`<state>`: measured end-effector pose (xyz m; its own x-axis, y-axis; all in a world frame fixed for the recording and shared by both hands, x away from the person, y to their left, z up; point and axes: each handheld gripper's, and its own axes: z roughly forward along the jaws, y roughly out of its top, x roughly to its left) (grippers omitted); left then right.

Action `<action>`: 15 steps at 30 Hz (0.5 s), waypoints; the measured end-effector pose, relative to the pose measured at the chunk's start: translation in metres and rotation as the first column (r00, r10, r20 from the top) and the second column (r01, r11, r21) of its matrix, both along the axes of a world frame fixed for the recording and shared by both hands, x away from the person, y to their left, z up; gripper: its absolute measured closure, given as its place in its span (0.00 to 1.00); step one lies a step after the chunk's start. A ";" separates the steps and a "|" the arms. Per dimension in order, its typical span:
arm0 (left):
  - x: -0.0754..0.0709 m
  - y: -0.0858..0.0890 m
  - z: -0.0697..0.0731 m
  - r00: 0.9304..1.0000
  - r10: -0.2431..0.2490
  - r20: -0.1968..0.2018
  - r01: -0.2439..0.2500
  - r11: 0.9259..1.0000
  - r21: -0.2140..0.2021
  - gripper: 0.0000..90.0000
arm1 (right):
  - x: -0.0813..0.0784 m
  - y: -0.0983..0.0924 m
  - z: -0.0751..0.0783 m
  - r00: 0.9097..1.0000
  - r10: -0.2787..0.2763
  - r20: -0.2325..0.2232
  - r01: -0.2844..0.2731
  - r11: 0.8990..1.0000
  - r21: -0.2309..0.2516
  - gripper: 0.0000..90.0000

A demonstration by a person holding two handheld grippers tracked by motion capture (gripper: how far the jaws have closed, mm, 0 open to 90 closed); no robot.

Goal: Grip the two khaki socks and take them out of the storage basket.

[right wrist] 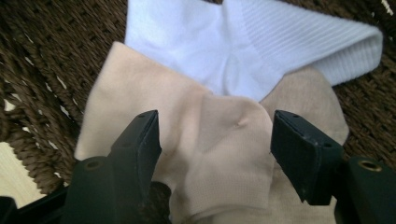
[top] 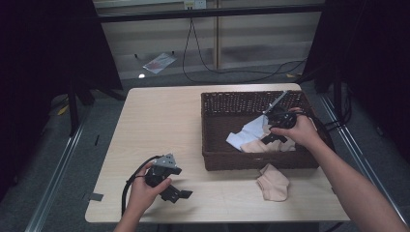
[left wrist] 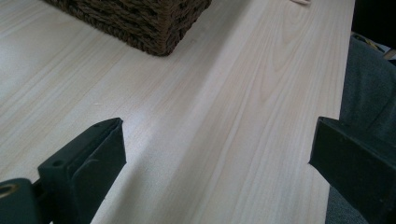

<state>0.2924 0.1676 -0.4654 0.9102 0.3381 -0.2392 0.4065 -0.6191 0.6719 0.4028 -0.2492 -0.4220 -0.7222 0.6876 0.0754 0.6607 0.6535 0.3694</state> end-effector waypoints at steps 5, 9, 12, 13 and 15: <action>0.000 0.000 0.000 1.000 -0.002 0.000 0.002 1.000 -0.002 0.04 | 0.001 -0.001 -0.008 1.000 0.000 -0.009 -0.001 1.000 -0.019 0.41; 0.000 0.000 0.000 1.000 0.000 -0.002 0.000 1.000 0.000 0.04 | 0.001 0.001 -0.012 1.000 0.003 -0.021 -0.004 1.000 -0.026 0.45; 0.000 0.000 -0.001 1.000 0.000 -0.002 0.000 1.000 -0.005 0.04 | 0.002 0.001 -0.018 1.000 0.012 -0.027 -0.012 0.999 -0.030 0.46; 0.000 0.001 0.000 1.000 -0.001 0.001 0.001 1.000 0.004 0.04 | 0.003 0.001 -0.020 0.999 0.013 -0.029 -0.014 0.999 -0.031 0.45; 0.000 0.001 0.000 1.000 -0.003 -0.001 0.003 1.000 0.004 0.04 | 0.003 0.000 -0.022 0.999 0.013 -0.037 -0.015 0.999 -0.037 0.44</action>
<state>0.2928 0.1685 -0.4652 0.9111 0.3360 -0.2386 0.4050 -0.6231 0.6691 0.4055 -0.2489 -0.4438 -0.7290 0.6803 0.0764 0.6641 0.6756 0.3203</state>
